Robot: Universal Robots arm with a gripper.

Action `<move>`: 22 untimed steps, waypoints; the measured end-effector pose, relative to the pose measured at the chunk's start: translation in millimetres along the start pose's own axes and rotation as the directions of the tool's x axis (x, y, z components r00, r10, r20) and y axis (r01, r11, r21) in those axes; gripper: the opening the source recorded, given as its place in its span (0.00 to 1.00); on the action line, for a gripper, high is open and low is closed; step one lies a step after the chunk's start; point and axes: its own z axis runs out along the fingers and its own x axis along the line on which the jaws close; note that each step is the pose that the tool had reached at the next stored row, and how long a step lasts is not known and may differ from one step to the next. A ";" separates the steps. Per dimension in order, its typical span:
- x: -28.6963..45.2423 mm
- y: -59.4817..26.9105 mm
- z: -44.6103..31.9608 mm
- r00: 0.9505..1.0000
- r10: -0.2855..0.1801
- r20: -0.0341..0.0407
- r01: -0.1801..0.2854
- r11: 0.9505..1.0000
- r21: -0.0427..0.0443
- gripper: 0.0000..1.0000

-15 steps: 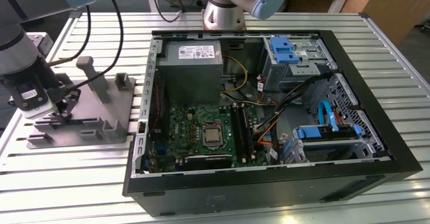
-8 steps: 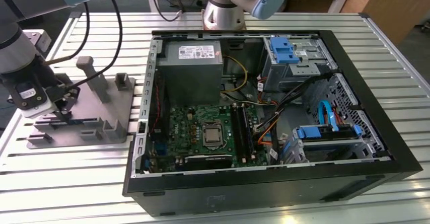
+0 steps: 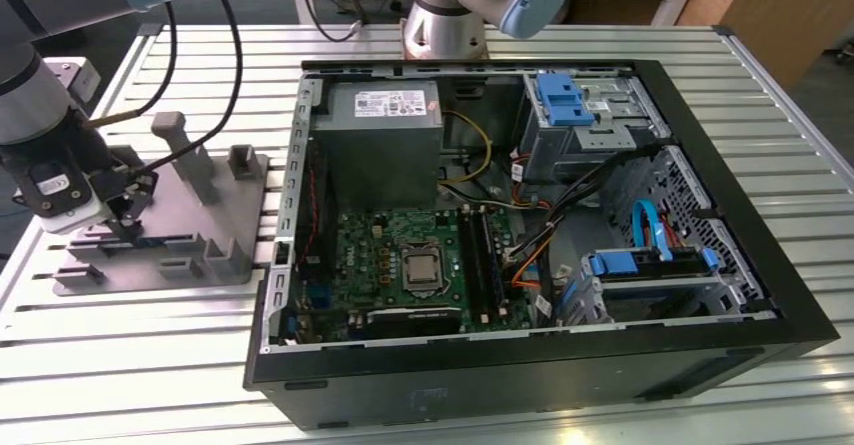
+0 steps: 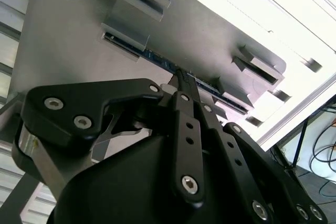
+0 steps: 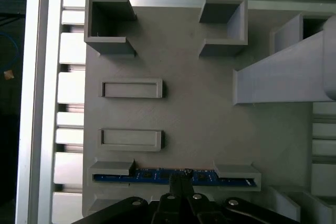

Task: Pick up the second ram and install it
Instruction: 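Reach for the second ram, then pick up the second ram and move it above second insertion slot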

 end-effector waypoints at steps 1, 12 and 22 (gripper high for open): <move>0.0 0.0 0.0 1.000 0.000 0.000 0.000 1.000 0.000 0.10; 0.1 0.0 -0.1 1.000 -0.021 -0.001 0.021 1.000 0.000 0.10; 0.1 0.0 0.0 0.980 -0.197 -0.005 0.197 0.980 0.001 0.10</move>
